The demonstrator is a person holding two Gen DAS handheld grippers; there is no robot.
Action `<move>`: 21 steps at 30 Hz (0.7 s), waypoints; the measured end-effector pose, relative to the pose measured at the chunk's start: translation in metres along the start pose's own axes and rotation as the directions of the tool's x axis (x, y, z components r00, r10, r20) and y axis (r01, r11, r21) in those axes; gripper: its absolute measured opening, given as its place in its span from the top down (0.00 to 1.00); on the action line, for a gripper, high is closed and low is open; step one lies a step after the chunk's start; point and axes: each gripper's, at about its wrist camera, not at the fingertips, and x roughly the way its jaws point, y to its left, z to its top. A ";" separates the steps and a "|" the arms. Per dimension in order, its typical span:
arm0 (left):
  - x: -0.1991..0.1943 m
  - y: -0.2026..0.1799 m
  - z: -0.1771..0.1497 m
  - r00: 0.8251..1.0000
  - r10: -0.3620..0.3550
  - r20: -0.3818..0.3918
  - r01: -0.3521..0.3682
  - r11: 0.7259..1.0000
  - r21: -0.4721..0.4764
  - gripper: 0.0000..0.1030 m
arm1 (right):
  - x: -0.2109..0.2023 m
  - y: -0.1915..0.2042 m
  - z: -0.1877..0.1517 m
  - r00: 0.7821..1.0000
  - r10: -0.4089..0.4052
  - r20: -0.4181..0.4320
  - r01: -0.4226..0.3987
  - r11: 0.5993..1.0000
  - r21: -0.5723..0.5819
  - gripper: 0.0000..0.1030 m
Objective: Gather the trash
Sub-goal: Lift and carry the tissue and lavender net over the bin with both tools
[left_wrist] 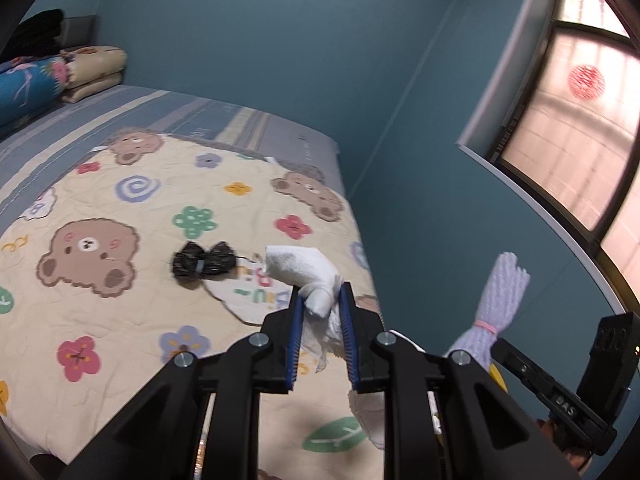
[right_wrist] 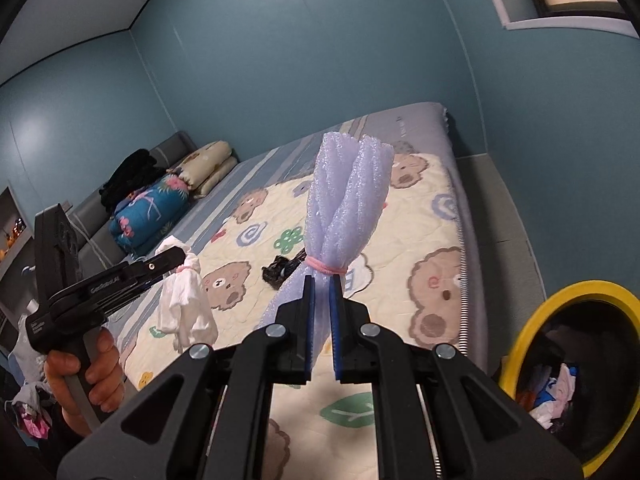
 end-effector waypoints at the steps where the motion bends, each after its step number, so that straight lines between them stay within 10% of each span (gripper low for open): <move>1: 0.000 -0.007 -0.002 1.000 -0.012 -0.001 0.012 1.000 0.011 0.84 | -0.004 -0.003 0.000 1.000 -0.006 0.006 0.006 1.000 0.003 0.93; 21: 0.040 -0.122 -0.034 0.979 -0.171 -0.107 0.189 0.964 0.186 0.84 | -0.085 -0.078 -0.001 0.974 -0.185 0.129 0.175 0.981 0.090 0.93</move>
